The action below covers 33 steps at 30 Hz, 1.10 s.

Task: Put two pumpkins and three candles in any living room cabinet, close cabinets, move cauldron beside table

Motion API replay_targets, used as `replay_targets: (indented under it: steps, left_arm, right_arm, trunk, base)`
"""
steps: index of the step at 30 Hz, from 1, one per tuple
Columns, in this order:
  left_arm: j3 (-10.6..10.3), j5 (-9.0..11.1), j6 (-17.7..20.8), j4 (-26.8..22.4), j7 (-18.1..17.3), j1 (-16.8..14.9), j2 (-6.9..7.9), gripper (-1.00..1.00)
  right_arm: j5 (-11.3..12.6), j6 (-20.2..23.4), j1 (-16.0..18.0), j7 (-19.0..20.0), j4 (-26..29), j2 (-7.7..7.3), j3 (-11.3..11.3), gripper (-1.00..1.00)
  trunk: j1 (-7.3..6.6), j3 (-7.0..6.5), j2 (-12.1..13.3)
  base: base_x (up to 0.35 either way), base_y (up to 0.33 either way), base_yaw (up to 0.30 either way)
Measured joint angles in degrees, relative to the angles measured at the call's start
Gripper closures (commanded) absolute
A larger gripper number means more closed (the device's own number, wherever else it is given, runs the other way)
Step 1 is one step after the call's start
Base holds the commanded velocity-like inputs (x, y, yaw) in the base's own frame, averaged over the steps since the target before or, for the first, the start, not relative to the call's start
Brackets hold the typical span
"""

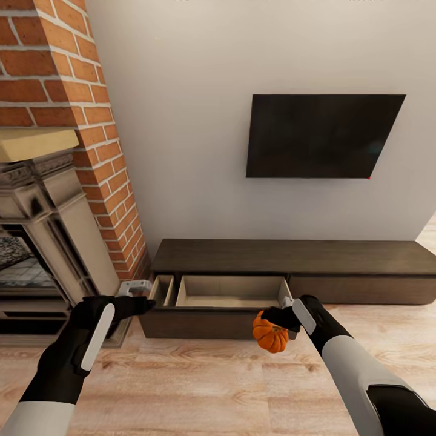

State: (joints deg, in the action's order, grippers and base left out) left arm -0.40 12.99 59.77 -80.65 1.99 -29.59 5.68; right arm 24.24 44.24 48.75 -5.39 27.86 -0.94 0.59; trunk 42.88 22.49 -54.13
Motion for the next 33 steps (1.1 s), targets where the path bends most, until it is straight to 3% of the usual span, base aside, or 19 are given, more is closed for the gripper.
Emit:
replay_targets:
  steps: [18, 33]
  left_arm:
    - [0.05, 0.06, 0.00, -0.52, 0.00, -0.02, 0.00, -1.00]
    - [-0.01, -0.32, 0.00, -0.52, 0.00, -0.02, -0.25, -1.00]
  right_arm:
    - [0.08, -0.67, -0.17, 0.21, 0.23, 0.04, 0.04, 1.00]
    - [0.01, -0.67, -0.09, 0.00, 0.25, 0.11, -0.20, 1.00]
  trunk:
    - [0.02, 0.04, 0.01]
    - [0.02, 1.15, 0.01]
  base:
    - [-0.027, 0.032, 0.007]
    - [-0.005, 0.007, 0.097]
